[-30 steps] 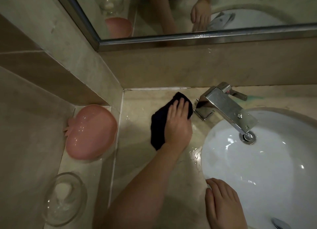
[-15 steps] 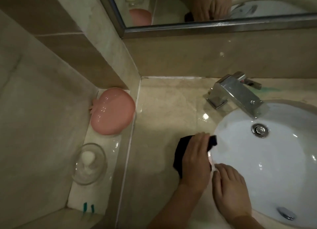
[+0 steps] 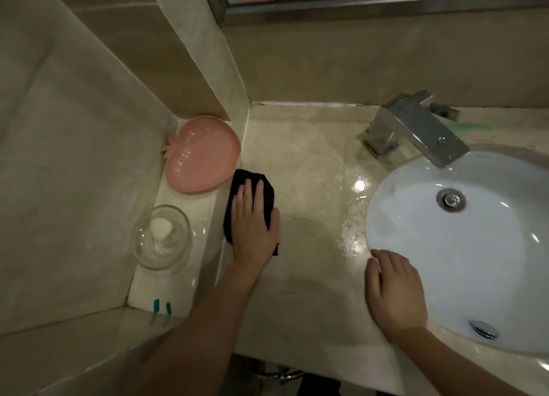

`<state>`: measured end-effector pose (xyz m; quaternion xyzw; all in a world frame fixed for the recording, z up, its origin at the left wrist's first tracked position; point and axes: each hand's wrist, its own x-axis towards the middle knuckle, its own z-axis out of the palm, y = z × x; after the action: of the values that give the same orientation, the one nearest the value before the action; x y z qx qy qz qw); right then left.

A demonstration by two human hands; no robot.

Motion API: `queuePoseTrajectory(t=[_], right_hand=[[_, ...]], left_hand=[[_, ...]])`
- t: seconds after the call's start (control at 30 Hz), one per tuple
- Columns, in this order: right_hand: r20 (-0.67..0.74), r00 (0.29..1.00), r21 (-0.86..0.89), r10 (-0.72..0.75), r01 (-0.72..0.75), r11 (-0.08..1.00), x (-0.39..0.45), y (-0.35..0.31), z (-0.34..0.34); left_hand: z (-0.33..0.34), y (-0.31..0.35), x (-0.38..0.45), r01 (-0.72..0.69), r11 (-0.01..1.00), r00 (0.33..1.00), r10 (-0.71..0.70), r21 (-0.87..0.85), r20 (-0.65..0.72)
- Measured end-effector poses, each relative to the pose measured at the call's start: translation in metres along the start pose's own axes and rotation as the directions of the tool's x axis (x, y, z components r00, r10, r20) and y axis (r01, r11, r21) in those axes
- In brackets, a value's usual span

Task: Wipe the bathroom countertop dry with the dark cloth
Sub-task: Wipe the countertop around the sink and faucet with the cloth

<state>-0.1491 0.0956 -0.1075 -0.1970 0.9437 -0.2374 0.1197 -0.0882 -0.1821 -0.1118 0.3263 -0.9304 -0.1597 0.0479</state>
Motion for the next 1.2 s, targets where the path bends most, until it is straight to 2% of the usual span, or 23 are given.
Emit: queuePoseTrajectory(t=[0.13, 0.27, 0.33, 0.4, 0.5, 0.63, 0.7, 0.77, 0.8, 0.87, 0.97, 1.1, 1.2], right_hand=[[-0.015, 1.000, 0.065, -0.001, 0.002, 0.998, -0.001, -0.001, -0.003], [-0.100, 0.992, 0.330, 0.073, -0.036, 0.943, -0.008, 0.000, -0.012], [-0.160, 0.981, 0.410, 0.110, -0.035, 0.911, -0.015, 0.007, -0.024], [-0.188, 0.974, 0.432, 0.130, -0.038, 0.901, -0.023, 0.015, -0.039], [-0.207, 0.969, 0.448, 0.138, -0.032, 0.893, -0.038, 0.021, -0.061], [-0.185, 0.980, 0.483, 0.071, 0.028, 0.875, -0.059, 0.013, -0.079], [-0.143, 0.989, 0.495, 0.030, 0.045, 0.868, -0.074, 0.007, -0.080], [-0.103, 0.994, 0.518, -0.025, 0.076, 0.852, -0.086, 0.000, -0.075], [-0.087, 0.995, 0.526, -0.056, 0.093, 0.845, -0.091, -0.003, -0.072], [-0.051, 0.995, 0.529, -0.090, 0.103, 0.842, -0.096, -0.004, -0.062], [-0.012, 0.994, 0.497, -0.108, 0.099, 0.862, -0.097, 0.001, -0.046], [0.016, 0.992, 0.423, -0.123, 0.105, 0.900, -0.090, 0.009, -0.041], [0.024, 0.995, 0.379, -0.093, 0.077, 0.922, -0.090, 0.014, -0.042]], left_hand=[[0.017, 0.044, -0.025, -0.073, 0.997, 0.997, 0.073, -0.022, -0.024], [0.046, 0.128, -0.071, -0.256, 0.964, 0.967, 0.254, -0.070, -0.027], [0.056, 0.160, -0.085, -0.279, 0.957, 0.960, 0.279, -0.077, -0.013], [0.059, 0.177, -0.095, -0.320, 0.943, 0.946, 0.323, -0.089, 0.018], [0.047, 0.179, -0.114, -0.349, 0.914, 0.930, 0.366, -0.205, 0.047], [0.003, 0.134, -0.141, -0.237, 0.906, 0.971, 0.235, -0.351, -0.048], [-0.023, 0.097, -0.159, -0.072, 0.929, 0.995, 0.040, -0.362, -0.095], [-0.038, 0.053, -0.173, 0.076, 0.915, 0.970, -0.161, -0.397, -0.184], [-0.039, 0.031, -0.179, 0.128, 0.912, 0.956, -0.219, -0.390, -0.198], [-0.030, -0.002, -0.189, 0.191, 0.941, 0.962, -0.237, -0.280, -0.138], [-0.008, -0.015, -0.196, 0.203, 0.976, 0.978, -0.206, -0.079, -0.033], [0.003, 0.019, -0.192, 0.183, 0.980, 0.983, -0.185, -0.075, -0.010], [0.014, 0.072, -0.188, 0.170, 0.979, 0.984, -0.163, -0.115, 0.064]])
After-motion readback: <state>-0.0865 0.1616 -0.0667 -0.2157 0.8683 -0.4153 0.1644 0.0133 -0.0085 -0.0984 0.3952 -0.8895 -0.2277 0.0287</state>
